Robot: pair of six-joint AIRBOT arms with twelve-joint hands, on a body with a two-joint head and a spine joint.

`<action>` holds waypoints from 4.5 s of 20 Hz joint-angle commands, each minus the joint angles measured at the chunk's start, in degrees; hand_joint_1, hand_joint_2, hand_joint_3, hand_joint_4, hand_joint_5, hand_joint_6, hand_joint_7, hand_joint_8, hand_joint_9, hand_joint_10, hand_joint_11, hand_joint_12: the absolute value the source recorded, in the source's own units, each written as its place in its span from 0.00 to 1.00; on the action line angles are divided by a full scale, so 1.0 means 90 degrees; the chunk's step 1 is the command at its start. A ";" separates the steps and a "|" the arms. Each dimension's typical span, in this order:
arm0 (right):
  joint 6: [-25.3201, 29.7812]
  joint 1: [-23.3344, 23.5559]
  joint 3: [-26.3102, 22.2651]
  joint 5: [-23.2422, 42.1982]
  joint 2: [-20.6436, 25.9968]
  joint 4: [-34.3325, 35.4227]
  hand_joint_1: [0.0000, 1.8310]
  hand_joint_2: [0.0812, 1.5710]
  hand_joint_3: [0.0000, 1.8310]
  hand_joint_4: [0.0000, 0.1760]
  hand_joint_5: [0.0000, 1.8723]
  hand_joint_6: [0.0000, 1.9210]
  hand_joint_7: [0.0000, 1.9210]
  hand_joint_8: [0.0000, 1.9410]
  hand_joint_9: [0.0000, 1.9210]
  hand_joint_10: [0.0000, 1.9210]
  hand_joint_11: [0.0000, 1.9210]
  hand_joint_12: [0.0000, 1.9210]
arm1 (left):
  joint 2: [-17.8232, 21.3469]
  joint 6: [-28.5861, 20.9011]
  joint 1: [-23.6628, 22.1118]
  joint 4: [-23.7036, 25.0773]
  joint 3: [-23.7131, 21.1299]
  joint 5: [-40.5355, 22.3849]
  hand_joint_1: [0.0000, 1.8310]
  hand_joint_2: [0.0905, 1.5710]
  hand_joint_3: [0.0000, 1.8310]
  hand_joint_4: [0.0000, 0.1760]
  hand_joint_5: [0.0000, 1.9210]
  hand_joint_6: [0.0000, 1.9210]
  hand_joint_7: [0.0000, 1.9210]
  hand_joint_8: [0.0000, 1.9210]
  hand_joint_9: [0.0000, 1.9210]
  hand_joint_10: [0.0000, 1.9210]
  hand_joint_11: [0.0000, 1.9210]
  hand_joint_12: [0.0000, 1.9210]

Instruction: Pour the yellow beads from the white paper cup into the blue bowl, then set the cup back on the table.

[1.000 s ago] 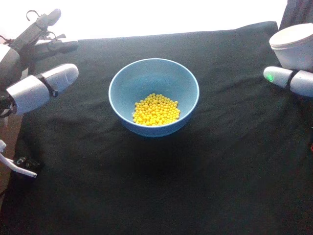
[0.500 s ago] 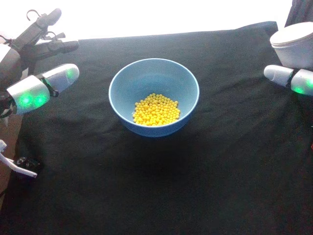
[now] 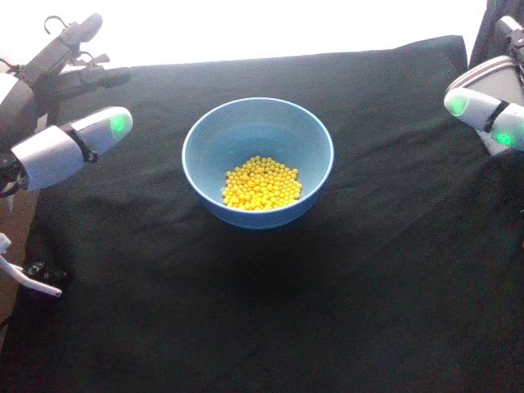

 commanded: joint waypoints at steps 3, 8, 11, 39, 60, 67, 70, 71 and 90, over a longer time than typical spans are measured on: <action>0.0095 0.0036 0.0094 0.0790 0.0019 -0.0005 0.42 0.39 0.00 1.00 0.00 0.00 0.00 0.00 0.00 0.00 0.00 0.00 | -0.0157 -0.0072 -0.0020 0.0098 0.0019 -0.0457 0.48 0.72 0.00 0.21 0.09 0.00 0.38 0.00 0.21 0.01 0.00 0.00; 0.0095 0.0036 0.0091 0.0790 0.0019 -0.0005 0.42 0.40 0.00 1.00 0.00 0.00 0.00 0.00 0.00 0.00 0.00 0.00 | -0.0157 -0.0073 -0.0020 0.0101 0.0025 -0.0455 0.49 0.72 0.00 0.23 0.09 0.00 0.38 0.00 0.20 0.00 0.00 0.00; 0.0095 0.0037 0.0091 0.0791 -0.0009 -0.0004 0.41 0.40 0.00 1.00 0.00 0.00 0.00 0.00 0.00 0.00 0.00 0.00 | -0.0157 -0.0073 -0.0021 0.0100 0.0027 -0.0457 0.49 0.72 0.00 0.21 0.09 0.00 0.38 0.00 0.20 0.00 0.00 0.00; 0.0780 0.1512 0.0228 0.0194 -0.0509 -0.2173 0.46 0.38 0.00 1.00 0.03 0.00 0.00 0.00 0.00 0.00 0.00 0.00 | -0.0216 -0.0077 -0.0059 0.0113 0.0091 -0.0314 0.48 0.74 0.00 0.37 0.09 0.00 0.38 0.00 0.24 0.01 0.02 0.02; -0.0560 0.4075 -0.2264 -0.0255 0.2881 -0.5978 0.40 0.49 0.01 0.68 0.06 0.00 0.04 0.00 0.03 0.00 0.00 0.22 | 0.1169 0.0604 -0.1070 0.0642 -0.0398 -0.0738 0.49 0.74 0.00 0.19 0.09 0.00 0.31 0.00 0.17 0.00 0.00 0.14; -0.1868 0.4064 -0.3407 0.0062 0.3970 -0.5967 0.43 0.49 0.00 0.43 0.04 0.00 0.05 0.00 0.06 0.00 0.00 0.22 | 0.2338 0.1292 -0.0877 0.0741 -0.1244 -0.1678 0.44 0.73 0.00 0.00 0.03 0.00 0.23 0.00 0.15 0.00 0.00 0.16; -0.2083 0.4033 -0.3670 0.0332 0.4174 -0.5962 0.44 0.51 0.00 0.69 0.03 0.00 0.04 0.00 0.06 0.00 0.00 0.19 | 0.2636 0.1464 -0.0506 0.0627 -0.1552 -0.2293 0.34 0.72 0.00 0.33 0.07 0.00 0.19 0.00 0.13 0.00 0.00 0.18; -0.2126 0.3974 -0.3769 0.0532 0.4264 -0.5915 0.46 0.49 0.00 0.94 0.02 0.00 0.03 0.00 0.05 0.00 0.00 0.18 | 0.2720 0.1562 -0.0399 0.0572 -0.1662 -0.2500 0.32 0.74 0.00 0.43 0.05 0.00 0.16 0.00 0.12 0.00 0.00 0.16; -0.2836 0.0503 -0.4601 0.4587 0.4487 -0.2838 0.24 0.45 0.00 0.74 0.01 0.00 0.02 0.00 0.03 0.00 0.07 0.03 | 0.2822 0.1695 -0.0769 0.0999 -0.1978 -0.2517 0.12 0.76 0.01 0.00 0.20 0.01 0.22 0.00 0.21 0.00 0.02 0.32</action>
